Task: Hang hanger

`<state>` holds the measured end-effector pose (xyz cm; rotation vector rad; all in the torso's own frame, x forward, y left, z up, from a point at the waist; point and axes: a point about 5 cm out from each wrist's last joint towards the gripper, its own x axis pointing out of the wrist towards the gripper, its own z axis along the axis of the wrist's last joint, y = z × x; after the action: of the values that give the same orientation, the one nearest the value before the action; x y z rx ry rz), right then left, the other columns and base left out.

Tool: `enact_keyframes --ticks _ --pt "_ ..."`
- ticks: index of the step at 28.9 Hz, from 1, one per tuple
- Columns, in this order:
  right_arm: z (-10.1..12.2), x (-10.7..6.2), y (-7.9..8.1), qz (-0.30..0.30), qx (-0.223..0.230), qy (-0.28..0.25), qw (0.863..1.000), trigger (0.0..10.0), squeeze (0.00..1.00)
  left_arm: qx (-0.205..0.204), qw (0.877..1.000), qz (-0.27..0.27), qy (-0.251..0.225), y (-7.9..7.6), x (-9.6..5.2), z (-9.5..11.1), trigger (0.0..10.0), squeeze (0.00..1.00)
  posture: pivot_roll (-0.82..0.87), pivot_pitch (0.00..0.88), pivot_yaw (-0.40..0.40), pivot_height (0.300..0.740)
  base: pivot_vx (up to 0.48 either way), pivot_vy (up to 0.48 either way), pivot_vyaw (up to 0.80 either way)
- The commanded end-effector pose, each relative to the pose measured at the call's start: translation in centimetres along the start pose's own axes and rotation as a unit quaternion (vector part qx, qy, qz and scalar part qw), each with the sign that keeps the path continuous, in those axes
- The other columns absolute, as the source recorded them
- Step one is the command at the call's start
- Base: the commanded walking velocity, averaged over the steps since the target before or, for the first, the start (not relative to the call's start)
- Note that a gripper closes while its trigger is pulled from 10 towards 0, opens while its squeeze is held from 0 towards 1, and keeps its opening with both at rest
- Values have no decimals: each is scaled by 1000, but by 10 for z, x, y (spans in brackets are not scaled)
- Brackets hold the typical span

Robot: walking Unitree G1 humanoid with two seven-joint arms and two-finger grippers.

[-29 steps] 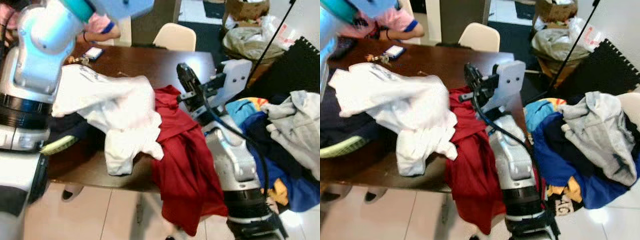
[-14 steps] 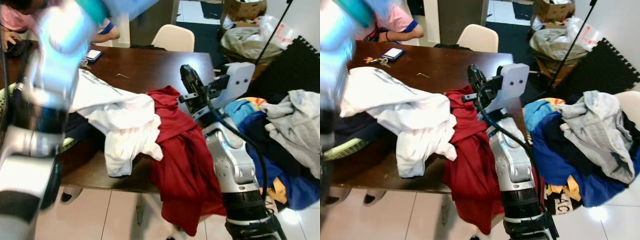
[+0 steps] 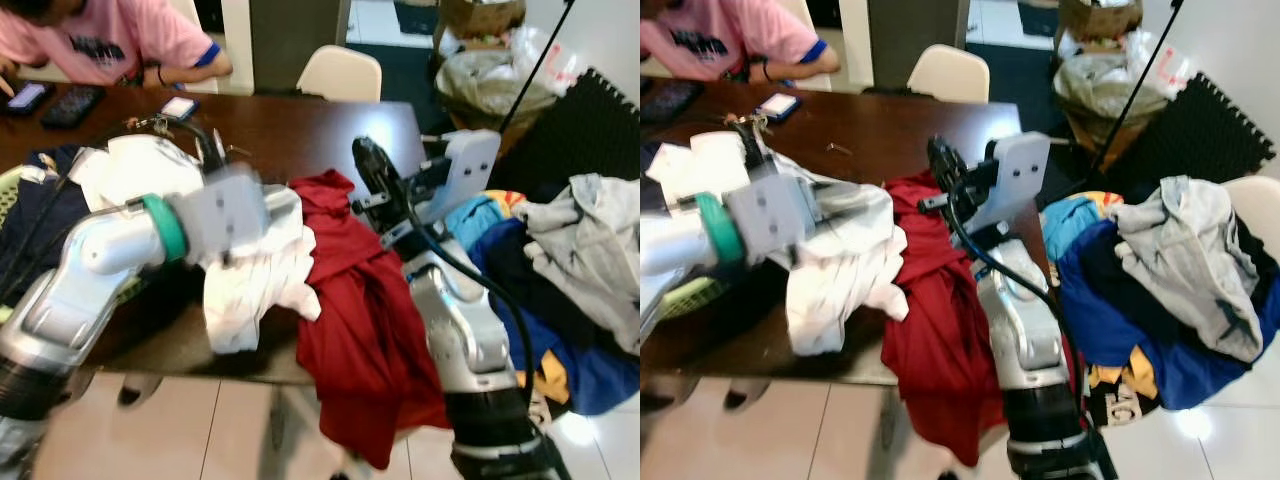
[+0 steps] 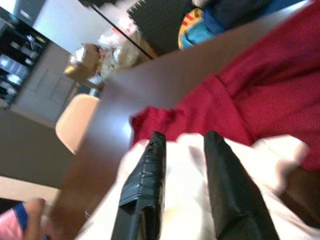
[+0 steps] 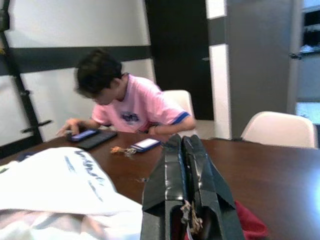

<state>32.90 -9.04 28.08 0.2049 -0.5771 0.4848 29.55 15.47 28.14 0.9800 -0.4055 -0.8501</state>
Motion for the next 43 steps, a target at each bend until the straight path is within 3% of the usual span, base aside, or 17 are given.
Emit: enact_keyframes --ticks 1,3,4,5,6,7,11,12,17,20,24,25,26,27,34,41,43 --pt "-4 -2 3 3 2 8 1000 10000 0 8 999 -53 0 -15 -10 5 10000 1000 56 180 25 740 0 0 0" --pt "-4 -2 3 3 2 8 1000 10000 0 8 999 -53 0 -15 -10 5 10000 1000 56 180 25 740 0 0 0" --pt "-6 -3 3 3 2 11 1000 10000 0 -11 995 -94 33 -33 -24 -5 10000 1000 67 188 22 740 0 0 0" --pt "-6 -3 3 3 2 11 1000 10000 0 -11 995 -94 33 -33 -24 -5 10000 1000 67 188 22 740 0 0 0" --pt "-7 -4 3 4 2 14 1000 10000 0 -14 991 -114 69 -47 -33 -19 10000 1000 67 188 18 740 0 0 0" --pt "-8 -4 3 5 3 15 1000 10000 0 8 987 -115 112 -56 -38 -36 10000 1000 63 188 16 740 0 0 0" --pt "-8 -4 3 5 3 15 1000 10000 0 8 987 -115 112 -56 -38 -36 10000 1000 63 188 16 740 0 0 0" --pt "-8 -3 4 6 4 16 1000 10000 0 31 982 -116 143 -64 -40 -53 10000 0 58 186 11 740 0 0 0" --pt "-8 -3 2 8 2 18 1000 10000 0 88 972 -115 185 -74 -40 -81 10000 0 51 179 6 740 0 0 0" --pt "-8 -3 3 8 2 18 1000 10000 0 88 973 -112 182 -75 -40 -84 10000 0 51 179 6 740 0 0 0" --pt "-8 -1 4 12 1 17 1000 10000 0 42 983 -87 159 -79 -32 -88 10000 0 46 171 -3 740 0 0 0" --pt "-8 -1 4 13 0 17 1000 10000 0 50 983 -80 157 -78 -30 -89 4471 0 35 166 -1 740 0 0 0" --pt "-8 -1 4 13 0 17 1000 10000 0 50 983 -80 157 -78 -30 -89 4471 0 35 166 -1 740 0 0 0" --pt "-7 -1 3 12 -2 16 1000 10000 0 61 984 -69 150 -75 -27 -88 0 0 33 165 0 740 0 0 0" --pt "-8 -3 -1 6 -6 19 1000 10000 0 83 988 -38 123 -69 -24 -84 0 0 33 165 0 740 0 0 0" --pt "-8 -2 1 9 -4 18 1000 10000 0 90 990 17 106 -53 -23 -72 0 0 39 156 0 740 0 0 0" --pt "-7 -1 0 9 -5 16 1000 10000 0 108 986 88 93 -25 -23 -59 0 0 43 155 -1 740 0 0 0"
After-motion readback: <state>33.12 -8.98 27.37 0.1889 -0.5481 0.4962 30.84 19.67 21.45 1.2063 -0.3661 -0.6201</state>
